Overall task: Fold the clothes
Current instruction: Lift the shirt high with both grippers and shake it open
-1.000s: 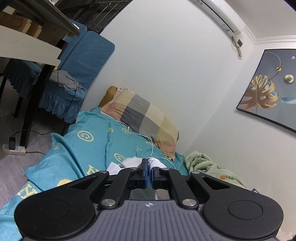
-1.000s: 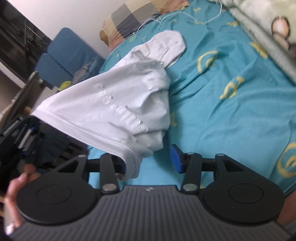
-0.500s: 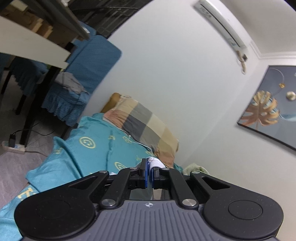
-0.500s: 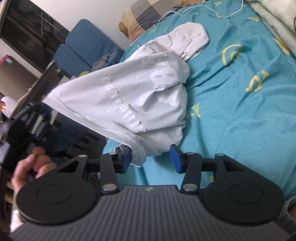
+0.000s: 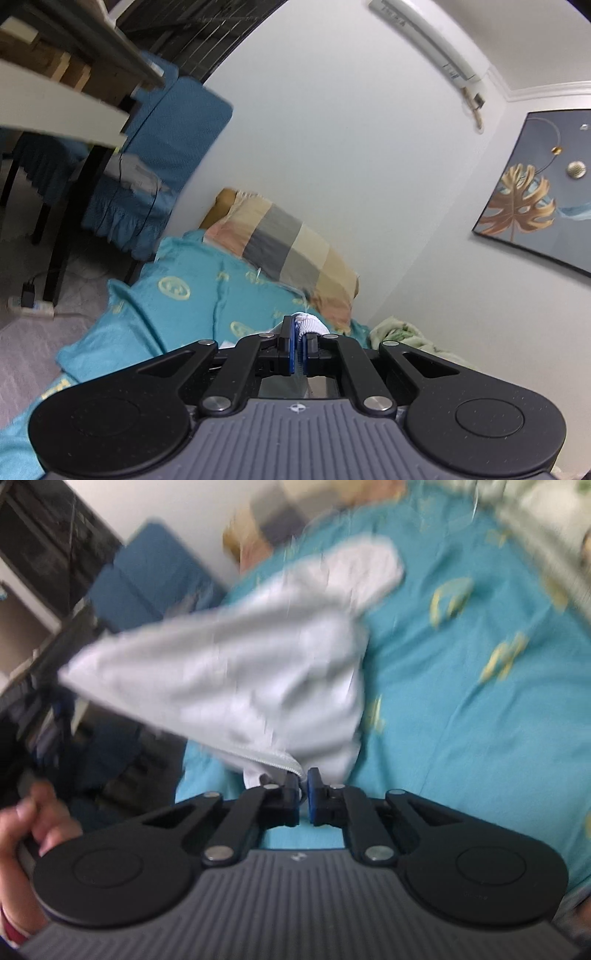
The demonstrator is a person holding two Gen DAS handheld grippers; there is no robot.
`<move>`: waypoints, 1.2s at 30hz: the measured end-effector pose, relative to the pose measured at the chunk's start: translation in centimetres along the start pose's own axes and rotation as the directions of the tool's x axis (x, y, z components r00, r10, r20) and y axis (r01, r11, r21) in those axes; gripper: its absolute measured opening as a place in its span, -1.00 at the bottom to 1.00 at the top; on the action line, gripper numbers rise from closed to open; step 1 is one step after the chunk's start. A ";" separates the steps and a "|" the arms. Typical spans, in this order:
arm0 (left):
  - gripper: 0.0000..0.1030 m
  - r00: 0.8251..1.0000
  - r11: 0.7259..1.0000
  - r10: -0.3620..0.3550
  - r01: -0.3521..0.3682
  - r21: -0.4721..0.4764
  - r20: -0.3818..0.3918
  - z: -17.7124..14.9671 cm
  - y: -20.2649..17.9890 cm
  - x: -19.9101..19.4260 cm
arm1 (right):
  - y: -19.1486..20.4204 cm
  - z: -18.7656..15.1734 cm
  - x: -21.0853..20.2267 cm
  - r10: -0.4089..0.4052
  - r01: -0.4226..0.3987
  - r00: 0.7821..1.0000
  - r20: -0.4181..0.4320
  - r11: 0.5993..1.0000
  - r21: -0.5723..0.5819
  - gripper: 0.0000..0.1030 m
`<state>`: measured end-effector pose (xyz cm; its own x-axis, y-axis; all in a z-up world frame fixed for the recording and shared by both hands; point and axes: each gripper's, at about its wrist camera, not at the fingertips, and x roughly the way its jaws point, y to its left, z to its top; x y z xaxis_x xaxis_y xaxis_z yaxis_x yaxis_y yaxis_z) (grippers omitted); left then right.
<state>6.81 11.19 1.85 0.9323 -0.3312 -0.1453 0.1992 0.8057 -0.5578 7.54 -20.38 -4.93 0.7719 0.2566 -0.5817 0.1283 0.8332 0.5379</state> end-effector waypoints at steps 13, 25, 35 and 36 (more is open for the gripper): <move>-0.94 0.954 0.956 -0.178 0.110 0.272 0.241 16.1 -17.5 -10.6 | 10.7 15.5 -22.0 0.161 0.018 0.809 0.565 0.955 -0.297 -0.87; -0.94 0.868 0.871 -0.325 0.119 0.477 0.376 26.3 -35.1 -29.3 | 19.3 20.1 -45.2 0.309 0.059 0.575 0.758 0.908 -0.415 -0.87; -0.93 0.925 0.886 -0.213 0.048 0.461 0.313 25.2 -34.5 -26.1 | 19.1 20.2 -45.0 0.290 0.056 0.620 0.729 0.910 -0.410 -0.86; -0.93 0.934 0.891 -0.195 0.040 0.453 0.301 24.8 -33.3 -23.9 | 18.9 20.3 -43.5 0.278 0.057 0.637 0.719 0.913 -0.404 -0.86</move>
<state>-14.64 4.44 44.16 0.9222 -0.3187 0.2190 0.3517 0.9266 -0.1328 -10.92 -25.78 42.92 0.9750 0.0428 0.2179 -0.0899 0.9733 0.2114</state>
